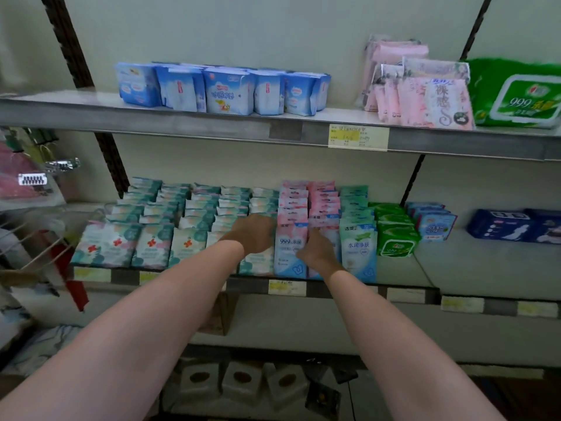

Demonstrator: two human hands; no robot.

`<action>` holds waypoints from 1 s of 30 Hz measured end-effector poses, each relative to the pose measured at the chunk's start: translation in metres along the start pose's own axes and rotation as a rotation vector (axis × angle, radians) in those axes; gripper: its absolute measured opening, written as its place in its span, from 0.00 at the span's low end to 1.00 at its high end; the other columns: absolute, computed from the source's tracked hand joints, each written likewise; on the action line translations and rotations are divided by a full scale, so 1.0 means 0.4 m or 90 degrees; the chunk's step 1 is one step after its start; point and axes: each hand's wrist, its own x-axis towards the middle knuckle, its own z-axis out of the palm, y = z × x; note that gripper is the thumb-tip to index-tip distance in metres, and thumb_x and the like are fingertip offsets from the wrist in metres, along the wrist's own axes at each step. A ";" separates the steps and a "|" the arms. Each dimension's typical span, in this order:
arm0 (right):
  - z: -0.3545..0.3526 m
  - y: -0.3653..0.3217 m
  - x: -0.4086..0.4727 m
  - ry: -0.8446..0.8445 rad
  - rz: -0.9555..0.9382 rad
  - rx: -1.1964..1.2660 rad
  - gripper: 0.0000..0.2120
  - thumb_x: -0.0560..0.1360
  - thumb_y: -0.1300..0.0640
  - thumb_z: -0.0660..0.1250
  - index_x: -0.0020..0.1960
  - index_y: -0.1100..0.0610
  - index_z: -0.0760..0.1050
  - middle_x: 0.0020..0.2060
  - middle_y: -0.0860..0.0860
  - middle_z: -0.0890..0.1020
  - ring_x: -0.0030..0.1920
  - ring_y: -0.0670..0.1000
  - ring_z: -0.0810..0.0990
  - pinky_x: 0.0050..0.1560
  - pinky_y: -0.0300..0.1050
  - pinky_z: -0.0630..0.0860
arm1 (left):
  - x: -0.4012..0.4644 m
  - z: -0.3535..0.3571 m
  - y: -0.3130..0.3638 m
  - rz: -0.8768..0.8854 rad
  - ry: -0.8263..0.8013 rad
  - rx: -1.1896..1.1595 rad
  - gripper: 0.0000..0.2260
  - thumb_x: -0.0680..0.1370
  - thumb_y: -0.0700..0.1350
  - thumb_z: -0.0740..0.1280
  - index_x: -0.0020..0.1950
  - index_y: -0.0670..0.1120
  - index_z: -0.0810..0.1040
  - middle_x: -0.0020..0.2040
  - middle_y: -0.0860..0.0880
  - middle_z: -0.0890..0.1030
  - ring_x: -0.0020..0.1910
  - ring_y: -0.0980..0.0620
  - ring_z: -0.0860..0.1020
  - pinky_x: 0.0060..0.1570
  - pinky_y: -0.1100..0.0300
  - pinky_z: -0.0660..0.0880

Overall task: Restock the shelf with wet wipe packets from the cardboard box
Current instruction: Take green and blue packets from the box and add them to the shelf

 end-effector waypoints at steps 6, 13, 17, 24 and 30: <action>0.028 -0.033 -0.081 0.081 0.081 -0.049 0.21 0.76 0.65 0.64 0.68 0.62 0.65 0.65 0.62 0.69 0.63 0.62 0.72 0.57 0.50 0.73 | -0.057 0.002 -0.061 0.024 -0.035 0.009 0.11 0.80 0.49 0.62 0.58 0.45 0.73 0.56 0.42 0.77 0.51 0.42 0.77 0.44 0.55 0.71; 0.068 -0.102 -0.163 0.026 0.065 -0.050 0.16 0.78 0.63 0.64 0.65 0.62 0.70 0.62 0.58 0.75 0.58 0.57 0.76 0.50 0.45 0.72 | -0.127 0.008 -0.103 0.028 -0.047 0.023 0.10 0.81 0.49 0.59 0.59 0.46 0.72 0.58 0.44 0.76 0.53 0.43 0.75 0.48 0.53 0.72; 0.132 -0.179 -0.214 0.012 0.058 -0.059 0.12 0.77 0.62 0.65 0.59 0.58 0.72 0.58 0.56 0.78 0.58 0.58 0.77 0.50 0.45 0.73 | -0.195 0.017 -0.150 -0.005 -0.051 0.020 0.09 0.80 0.48 0.60 0.58 0.47 0.73 0.58 0.45 0.77 0.51 0.43 0.76 0.48 0.52 0.74; 0.321 -0.314 -0.298 -0.068 0.043 -0.086 0.09 0.76 0.60 0.65 0.57 0.54 0.75 0.56 0.54 0.80 0.52 0.57 0.77 0.47 0.41 0.72 | -0.359 0.066 -0.325 -0.093 -0.082 0.006 0.08 0.79 0.45 0.60 0.57 0.47 0.72 0.58 0.44 0.77 0.53 0.43 0.76 0.45 0.54 0.71; 0.555 -0.413 -0.389 -0.215 -0.089 -0.110 0.09 0.78 0.60 0.61 0.57 0.54 0.75 0.54 0.55 0.80 0.53 0.57 0.78 0.52 0.45 0.74 | -0.575 0.149 -0.514 -0.227 -0.081 -0.074 0.06 0.77 0.46 0.63 0.52 0.48 0.73 0.49 0.47 0.76 0.46 0.46 0.74 0.44 0.54 0.73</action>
